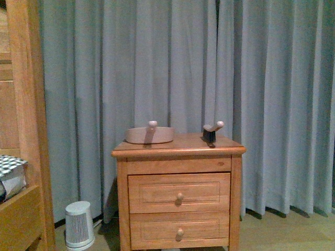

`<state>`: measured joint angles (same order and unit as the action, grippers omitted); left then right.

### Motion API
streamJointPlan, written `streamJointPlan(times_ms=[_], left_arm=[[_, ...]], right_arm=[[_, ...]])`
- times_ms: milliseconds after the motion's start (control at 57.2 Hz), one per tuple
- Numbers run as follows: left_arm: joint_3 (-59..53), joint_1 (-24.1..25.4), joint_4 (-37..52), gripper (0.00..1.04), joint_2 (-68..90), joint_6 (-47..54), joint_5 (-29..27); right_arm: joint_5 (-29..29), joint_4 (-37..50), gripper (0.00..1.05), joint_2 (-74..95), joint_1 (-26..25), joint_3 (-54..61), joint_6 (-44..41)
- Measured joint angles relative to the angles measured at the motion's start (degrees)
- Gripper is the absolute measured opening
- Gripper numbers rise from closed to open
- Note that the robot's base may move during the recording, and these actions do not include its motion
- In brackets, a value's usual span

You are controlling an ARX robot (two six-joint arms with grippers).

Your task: Clean up trash

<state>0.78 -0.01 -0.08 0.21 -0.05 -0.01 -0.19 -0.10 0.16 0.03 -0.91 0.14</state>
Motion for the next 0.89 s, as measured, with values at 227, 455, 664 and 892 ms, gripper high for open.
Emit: streamJointPlan(times_ms=[227, 455, 664, 892], left_arm=[[0.00, 0.00, 0.00, 0.97, 0.00, 0.02, 0.00], [0.00, 0.00, 0.00, 0.97, 0.00, 0.00, 0.00], [0.00, 0.00, 0.00, 0.97, 0.00, 0.02, 0.00], [0.00, 0.00, 0.00, 0.97, 0.00, 0.02, 0.00]], right_arm=[[0.00, 0.00, 0.97, 0.00, 0.00, 0.00, 0.00], [0.00, 0.00, 0.97, 0.00, 0.00, 0.00, 0.00], [0.00, 0.00, 0.97, 0.00, 0.00, 0.00, 0.00], [0.00, 0.00, 0.97, 0.00, 0.00, 0.00, 0.00]])
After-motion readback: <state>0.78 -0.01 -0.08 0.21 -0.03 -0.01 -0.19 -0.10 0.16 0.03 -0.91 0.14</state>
